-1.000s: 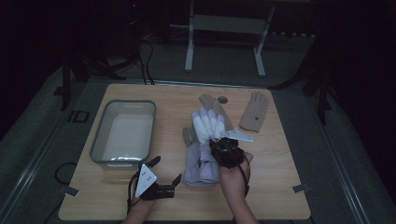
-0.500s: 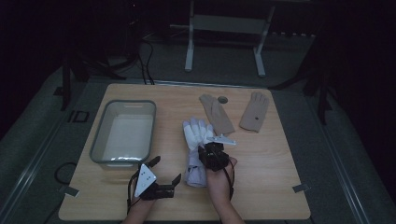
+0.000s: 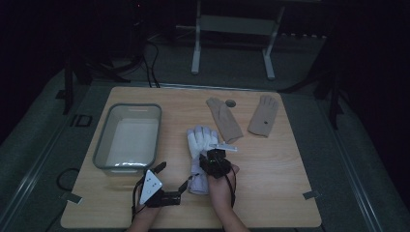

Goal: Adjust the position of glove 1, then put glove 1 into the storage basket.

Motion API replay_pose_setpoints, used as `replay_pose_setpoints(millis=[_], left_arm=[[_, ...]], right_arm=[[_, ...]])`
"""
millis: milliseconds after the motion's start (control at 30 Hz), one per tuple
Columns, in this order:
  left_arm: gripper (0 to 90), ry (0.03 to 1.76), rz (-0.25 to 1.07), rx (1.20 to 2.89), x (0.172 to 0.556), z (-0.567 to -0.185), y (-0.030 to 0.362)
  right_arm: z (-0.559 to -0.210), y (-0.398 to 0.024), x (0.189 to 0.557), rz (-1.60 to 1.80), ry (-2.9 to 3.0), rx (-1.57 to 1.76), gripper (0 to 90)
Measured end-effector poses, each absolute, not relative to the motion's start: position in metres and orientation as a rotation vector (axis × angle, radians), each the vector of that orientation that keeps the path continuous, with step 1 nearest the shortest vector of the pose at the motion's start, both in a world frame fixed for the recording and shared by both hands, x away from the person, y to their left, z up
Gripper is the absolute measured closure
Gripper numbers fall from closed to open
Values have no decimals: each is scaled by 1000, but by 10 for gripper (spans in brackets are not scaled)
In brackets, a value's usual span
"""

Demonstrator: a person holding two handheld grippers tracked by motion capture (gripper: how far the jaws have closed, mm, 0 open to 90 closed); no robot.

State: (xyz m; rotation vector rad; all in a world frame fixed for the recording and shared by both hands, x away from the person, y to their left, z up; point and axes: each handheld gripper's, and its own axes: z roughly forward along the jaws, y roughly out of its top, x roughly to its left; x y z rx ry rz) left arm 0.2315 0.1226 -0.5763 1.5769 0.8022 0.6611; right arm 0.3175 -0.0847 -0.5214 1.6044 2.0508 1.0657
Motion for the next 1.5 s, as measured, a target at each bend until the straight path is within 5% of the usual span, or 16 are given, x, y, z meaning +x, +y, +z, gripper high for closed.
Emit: replay_pose_setpoints(millis=[167,433,667,1100,1300,1500], left_arm=[[19,801,662,1582,232,-576,122],[19,803,664,1584,232,-576,122],[19,812,659,1581,232,-576,122],[19,896,645,1606,235,-575,123],[19,886,528,1658,236,-563,117],[19,928,365,1711,245,-544,110]], right_arm=[[-515,-88,317,1090,2066,1574,596],[-491,-107,322,1164,2150,1485,330],[-478,-126,330,1186,2163,1417,184],[-468,-160,342,1290,2273,1075,168],[-457,-176,342,1301,2262,916,152],[-447,-186,356,1338,2365,1097,144]])
